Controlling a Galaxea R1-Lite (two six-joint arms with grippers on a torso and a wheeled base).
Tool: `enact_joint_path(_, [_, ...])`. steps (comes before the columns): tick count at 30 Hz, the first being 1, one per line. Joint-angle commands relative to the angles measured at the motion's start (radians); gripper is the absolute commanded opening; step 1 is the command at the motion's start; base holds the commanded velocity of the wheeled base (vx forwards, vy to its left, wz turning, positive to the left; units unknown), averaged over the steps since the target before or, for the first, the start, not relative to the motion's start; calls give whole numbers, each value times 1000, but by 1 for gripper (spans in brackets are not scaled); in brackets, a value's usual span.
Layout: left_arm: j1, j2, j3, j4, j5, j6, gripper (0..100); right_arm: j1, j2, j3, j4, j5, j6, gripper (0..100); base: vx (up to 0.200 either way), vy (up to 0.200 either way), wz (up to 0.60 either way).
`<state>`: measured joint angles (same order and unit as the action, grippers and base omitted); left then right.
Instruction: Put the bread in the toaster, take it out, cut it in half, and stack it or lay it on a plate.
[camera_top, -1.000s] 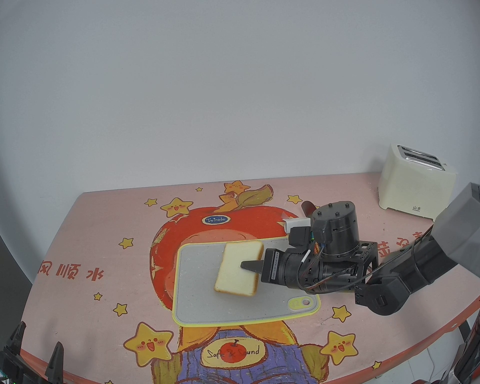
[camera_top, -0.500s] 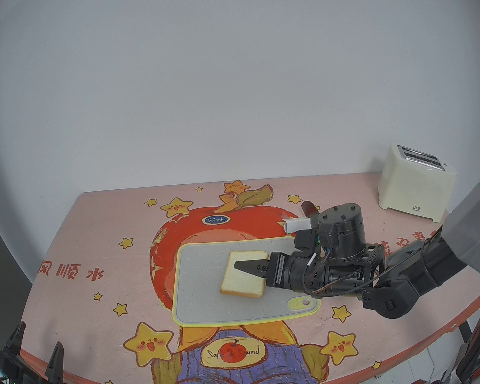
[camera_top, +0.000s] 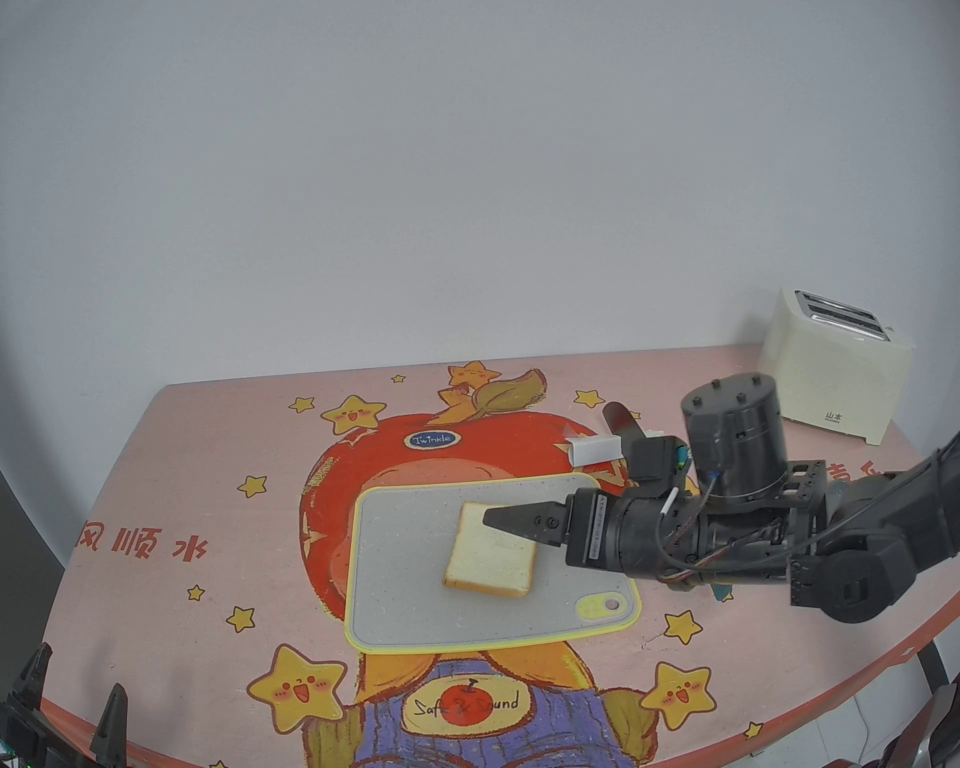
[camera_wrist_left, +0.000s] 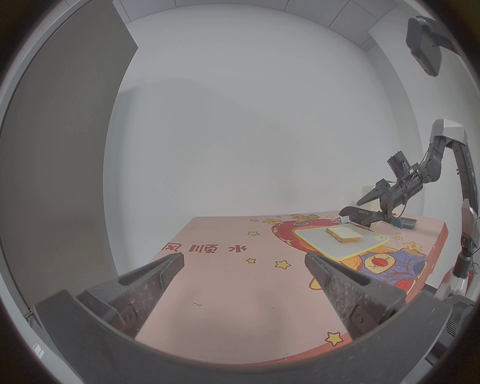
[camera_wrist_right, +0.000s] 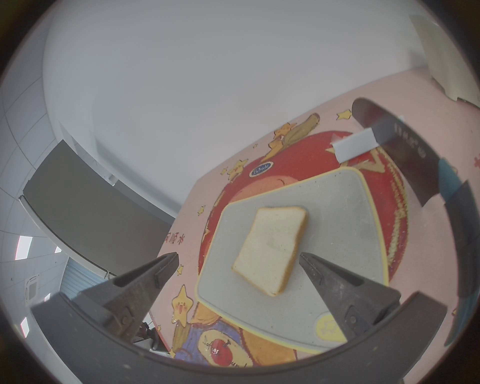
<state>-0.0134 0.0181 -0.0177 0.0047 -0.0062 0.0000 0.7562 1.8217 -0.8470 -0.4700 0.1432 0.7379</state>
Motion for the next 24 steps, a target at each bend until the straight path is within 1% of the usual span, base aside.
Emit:
enact_joint_path(1, [0, -9, 16, 1, 0, 0, 100, 11, -142, 59, -10, 1, -11, 100, 0, 0, 0])
enact_joint_path(2, [0, -9, 16, 0, 0, 0, 100, 22, -174, 75, -12, 1, -23, 100, 0, 0, 0])
enact_joint_path(4, [0, -9, 16, 0, 0, 0, 100, 37, -243, 114, -12, 1, -72, 100, 0, 0, 0])
enact_joint_path(5, [0, -9, 16, 0, 0, 0, 100, 37, -243, 114, -12, 1, -72, 100, 0, 0, 0])
enact_joint_path(6, [0, -9, 16, 0, 0, 0, 100, 32, -292, 132, -9, 1, -132, 100, 0, 0, 0])
enact_joint_path(7, [0, -9, 16, 0, 0, 0, 100, 29, -312, 138, -7, 1, -156, 100, 0, 0, 0])
enact_joint_path(8, [0, -9, 16, 0, 0, 0, 100, 29, -312, 138, -7, 1, -156, 100, 0, 0, 0])
enact_joint_path(9, [0, -9, 16, 0, 0, 0, 100, 15, -360, 155, -13, 1, -196, 100, 0, 0, 0])
enact_joint_path(10, [0, -9, 16, 1, 0, 0, 100, -5, -386, 160, -13, 3, -210, 100, 0, 0, 0])
enact_joint_path(11, [0, -9, 16, 1, 0, 0, 100, -5, -386, 160, -13, 3, -210, 100, 0, 0, 0])
enact_joint_path(12, [0, -9, 16, 0, 0, -2, 100, -32, -433, 164, -15, 4, -242, 100, 0, 0, 0])
enact_joint_path(14, [0, -9, 16, 1, -5, -3, 100, -60, -479, 167, -18, 9, -295, 100, 0, 0, 0])
enact_joint_path(15, [0, -9, 16, 1, -5, -3, 100, -60, -479, 167, -18, 9, -295, 100, 0, 0, 0])
enact_joint_path(16, [0, -9, 16, 1, -6, -3, 100, -87, -535, 175, -16, 15, -325, 100, 0, 0, 0])
enact_joint_path(18, [0, -9, 16, 1, -6, -2, 100, -98, -572, 187, -16, 18, -333, 100, 0, 0, 0])
enact_joint_path(19, [0, -9, 16, 1, -6, -2, 100, -103, -621, 200, -18, 29, -331, 100, 0, 0, 0])
enact_joint_path(24, [0, -9, 16, 1, -6, -3, 100, -144, -726, 224, -16, 101, -319, 100, 0, 0, 0])
